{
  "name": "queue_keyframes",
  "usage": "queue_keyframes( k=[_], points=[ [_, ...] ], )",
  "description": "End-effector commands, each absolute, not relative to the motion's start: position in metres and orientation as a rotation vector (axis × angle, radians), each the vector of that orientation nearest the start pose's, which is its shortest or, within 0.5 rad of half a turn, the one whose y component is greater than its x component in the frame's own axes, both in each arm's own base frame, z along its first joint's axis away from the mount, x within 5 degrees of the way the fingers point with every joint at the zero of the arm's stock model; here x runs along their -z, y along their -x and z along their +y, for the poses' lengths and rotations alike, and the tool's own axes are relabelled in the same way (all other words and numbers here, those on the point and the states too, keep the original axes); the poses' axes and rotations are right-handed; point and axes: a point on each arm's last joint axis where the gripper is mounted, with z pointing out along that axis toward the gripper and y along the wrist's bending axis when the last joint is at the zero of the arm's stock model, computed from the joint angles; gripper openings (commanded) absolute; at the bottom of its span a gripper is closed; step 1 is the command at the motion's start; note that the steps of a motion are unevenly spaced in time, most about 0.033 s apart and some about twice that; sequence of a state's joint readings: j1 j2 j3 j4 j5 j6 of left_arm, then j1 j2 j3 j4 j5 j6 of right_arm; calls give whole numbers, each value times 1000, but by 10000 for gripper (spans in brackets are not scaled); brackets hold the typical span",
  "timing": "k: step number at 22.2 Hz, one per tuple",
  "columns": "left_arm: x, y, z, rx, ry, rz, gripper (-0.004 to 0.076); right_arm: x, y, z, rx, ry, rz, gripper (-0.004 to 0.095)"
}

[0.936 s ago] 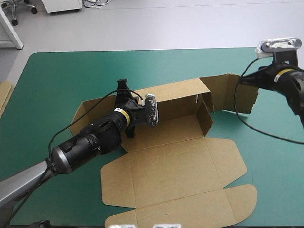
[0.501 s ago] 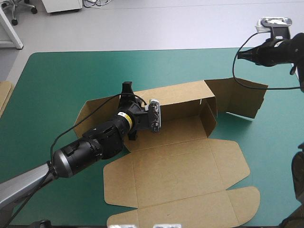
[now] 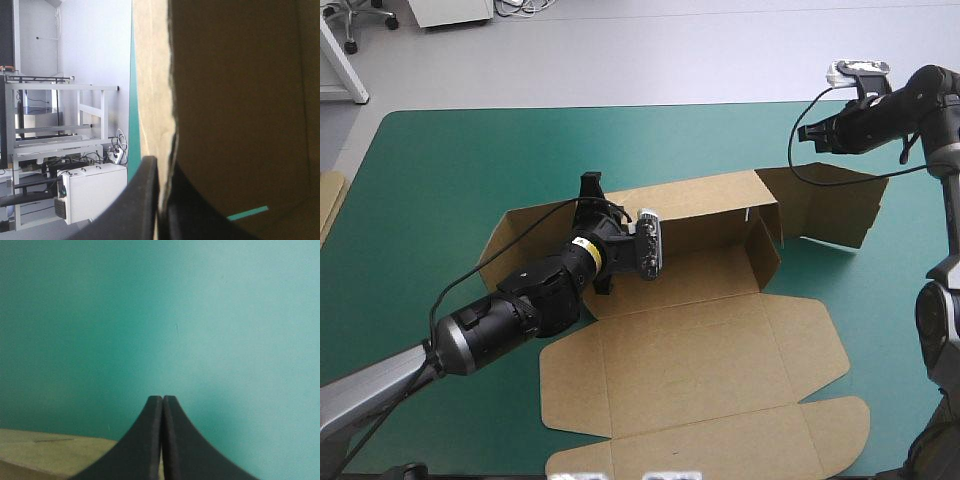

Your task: Fold the box

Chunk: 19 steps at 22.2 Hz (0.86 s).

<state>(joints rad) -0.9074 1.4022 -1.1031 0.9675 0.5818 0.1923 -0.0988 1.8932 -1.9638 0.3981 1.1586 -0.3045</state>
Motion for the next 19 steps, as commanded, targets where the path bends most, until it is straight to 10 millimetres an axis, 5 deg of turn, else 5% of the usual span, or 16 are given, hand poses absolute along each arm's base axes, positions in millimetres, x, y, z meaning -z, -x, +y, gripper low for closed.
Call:
queue_keyframes(
  k=[1,6,12,19],
  points=[
    [-351,-217,-222,-537,-1557,1314,-10,-393,-398,-5,-397,224,2414,-20],
    [-343,-221,-227,-547,-1583,1317,-10,-375,-367,-2,-462,239,2432,-20],
    [-339,-223,-229,-562,-1601,1312,-10,-378,-324,-3,-467,239,2349,-20],
    [-339,-223,-229,-565,-1602,1309,-10,-347,-294,7,-504,312,2265,-20]
  ],
)
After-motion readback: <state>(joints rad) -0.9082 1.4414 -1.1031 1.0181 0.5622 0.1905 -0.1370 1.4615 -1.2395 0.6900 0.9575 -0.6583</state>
